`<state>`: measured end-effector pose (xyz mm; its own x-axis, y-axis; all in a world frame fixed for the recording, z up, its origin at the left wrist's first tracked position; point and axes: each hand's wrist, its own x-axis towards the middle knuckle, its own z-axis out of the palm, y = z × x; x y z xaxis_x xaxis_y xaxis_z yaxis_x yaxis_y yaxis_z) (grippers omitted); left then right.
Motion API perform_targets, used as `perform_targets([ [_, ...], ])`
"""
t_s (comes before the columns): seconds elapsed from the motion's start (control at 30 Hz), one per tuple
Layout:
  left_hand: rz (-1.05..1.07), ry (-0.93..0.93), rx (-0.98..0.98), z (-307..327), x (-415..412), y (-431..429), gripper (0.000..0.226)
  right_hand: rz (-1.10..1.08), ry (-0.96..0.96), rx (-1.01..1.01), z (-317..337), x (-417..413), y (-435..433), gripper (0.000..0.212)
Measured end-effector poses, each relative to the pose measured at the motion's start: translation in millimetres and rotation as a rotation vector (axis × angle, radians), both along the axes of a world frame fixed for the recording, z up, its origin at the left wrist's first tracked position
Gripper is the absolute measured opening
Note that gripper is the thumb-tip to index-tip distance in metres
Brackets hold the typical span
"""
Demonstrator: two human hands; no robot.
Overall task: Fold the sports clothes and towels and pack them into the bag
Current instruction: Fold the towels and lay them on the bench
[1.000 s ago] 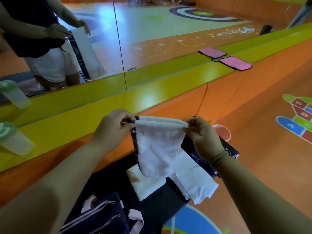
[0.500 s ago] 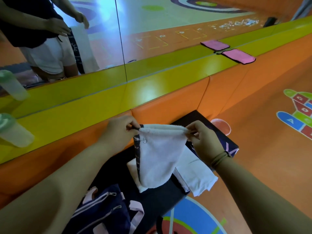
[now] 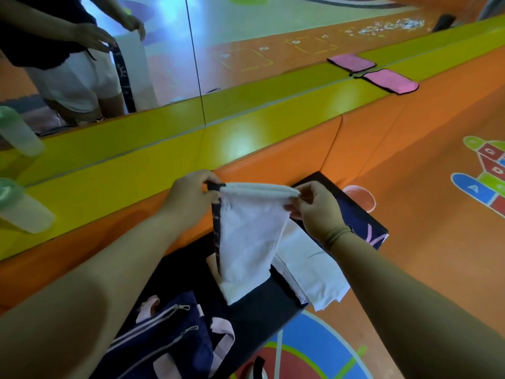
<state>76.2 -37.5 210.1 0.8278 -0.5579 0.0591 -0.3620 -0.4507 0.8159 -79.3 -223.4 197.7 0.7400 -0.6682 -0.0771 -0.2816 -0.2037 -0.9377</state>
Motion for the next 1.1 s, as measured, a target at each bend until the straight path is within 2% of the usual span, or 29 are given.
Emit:
perform_targets([
  [0.13, 0.073, -0.100, -0.035, 4, -2, 7, 0.022, 0.025, -0.080, -0.077, 1, 3, 1, 0.014],
  [0.27, 0.007, -0.121, -0.101, -28, -24, 36, 0.033, 0.148, -0.059, -0.125, -24, -17, 11, 0.022],
  [0.33, -0.004, -0.021, -0.062, -59, -41, 52, 0.039, 0.221, 0.029, -0.171, -50, -29, 18, 0.027],
  [0.43, -0.005, 0.116, 0.034, -108, -72, 72, 0.047, 0.298, 0.223, -0.155, -95, -50, 32, 0.018],
  [0.57, -0.049, 0.244, 0.311, -163, -109, 94, 0.039, 0.395, 0.473, -0.048, -154, -79, 49, 0.023],
  [0.63, -0.080, 0.300, 0.375, -180, -124, 102, 0.031, 0.474, 0.582, -0.057, -172, -91, 55, 0.011],
  [0.8, -0.148, 0.399, 0.440, -202, -143, 116, 0.038, 0.622, 0.724, -0.146, -194, -110, 58, 0.019],
  [0.9, -0.126, 0.459, 0.453, -206, -140, 116, 0.023, 0.639, 0.704, -0.117, -199, -106, 55, 0.018],
  [1.1, -0.009, 0.495, 0.356, -223, -109, 92, 0.032, 0.449, 0.563, 0.102, -209, -65, 38, 0.010],
])
